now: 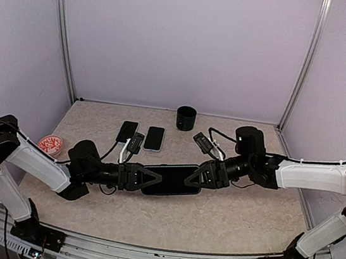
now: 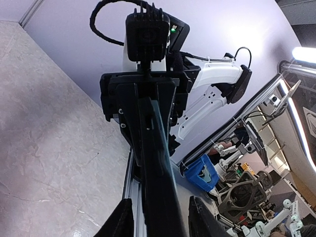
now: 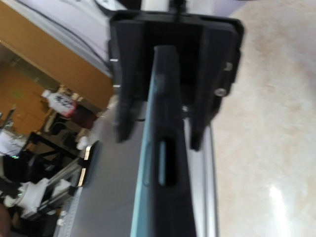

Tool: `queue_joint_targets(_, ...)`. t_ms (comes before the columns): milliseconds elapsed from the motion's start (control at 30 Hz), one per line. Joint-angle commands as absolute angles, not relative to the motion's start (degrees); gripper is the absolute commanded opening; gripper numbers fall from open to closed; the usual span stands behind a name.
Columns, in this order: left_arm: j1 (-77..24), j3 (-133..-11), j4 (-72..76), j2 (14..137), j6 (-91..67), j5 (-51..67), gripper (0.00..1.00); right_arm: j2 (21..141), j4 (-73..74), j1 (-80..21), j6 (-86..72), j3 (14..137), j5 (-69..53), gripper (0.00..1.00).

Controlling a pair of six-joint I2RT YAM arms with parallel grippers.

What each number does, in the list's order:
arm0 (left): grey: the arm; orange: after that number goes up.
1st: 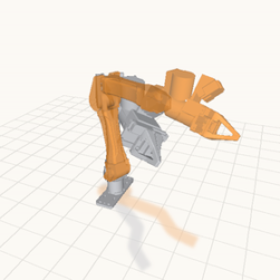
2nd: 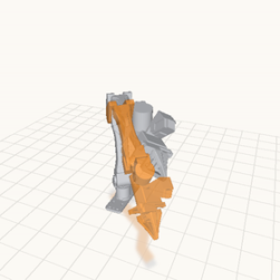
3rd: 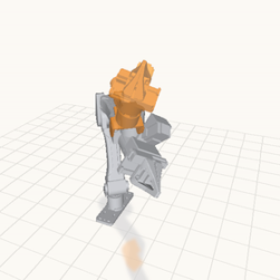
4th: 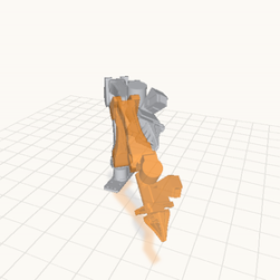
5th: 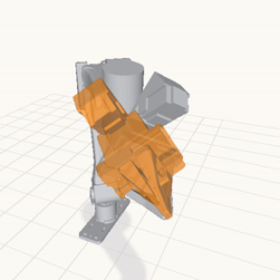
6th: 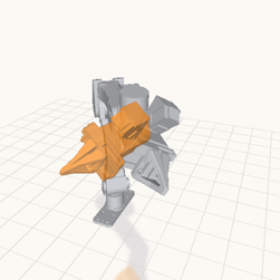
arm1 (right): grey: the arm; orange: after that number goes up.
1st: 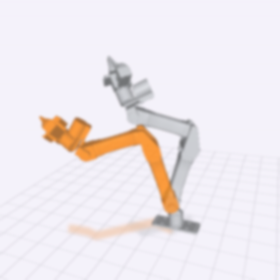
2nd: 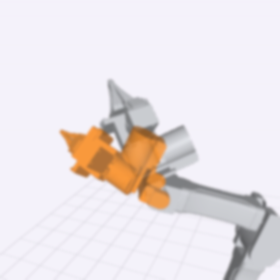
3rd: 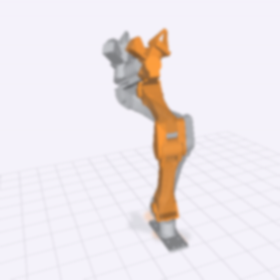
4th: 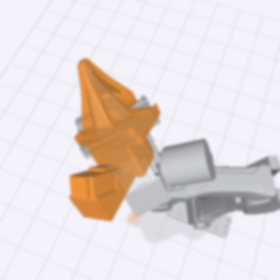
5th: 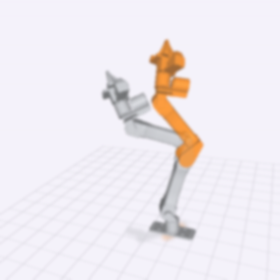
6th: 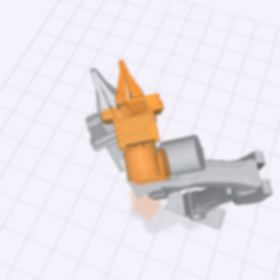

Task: Put the phone into the phone case
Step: Press the bottom corners of the phone case, then press the bottom right corner of the phone case.

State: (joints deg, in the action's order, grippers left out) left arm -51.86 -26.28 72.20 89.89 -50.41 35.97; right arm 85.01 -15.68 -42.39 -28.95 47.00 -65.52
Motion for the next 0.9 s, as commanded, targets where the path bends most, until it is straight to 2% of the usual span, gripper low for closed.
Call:
queue_joint_targets(0,-52.12,-27.61,71.17,89.56,-49.21,34.87,0.40,82.89,-6.51,-42.89,-21.91,50.70,-59.72,0.00)
queue_joint_targets(167,-52.10,-27.66,70.98,89.71,-49.20,34.87,0.37,81.28,1.33,-42.97,-17.81,52.83,-52.33,0.00)
queue_joint_targets(600,-53.00,-29.10,69.18,90.73,-48.51,34.19,0.02,80.68,7.43,-46.67,-14.15,54.90,-35.95,0.00)
queue_joint_targets(700,-52.98,-29.00,67.08,89.61,-47.08,33.65,0.00,79.68,8.13,-46.65,-13.68,55.03,-36.02,0.00)
queue_joint_targets(733,-53.00,-29.07,66.09,89.22,-46.31,33.61,0.00,79.44,8.81,-46.62,-13.29,55.28,-36.67,0.03)
queue_joint_targets(800,-52.98,-29.24,63.47,88.08,-44.19,33.59,0.00,79.28,10.99,-46.71,-12.08,56.07,-38.23,0.23)
queue_joint_targets(867,-53.00,-29.71,58.18,86.12,-41.27,33.41,0.00,79.43,14.06,-46.59,-10.28,57.33,-39.94,0.35)
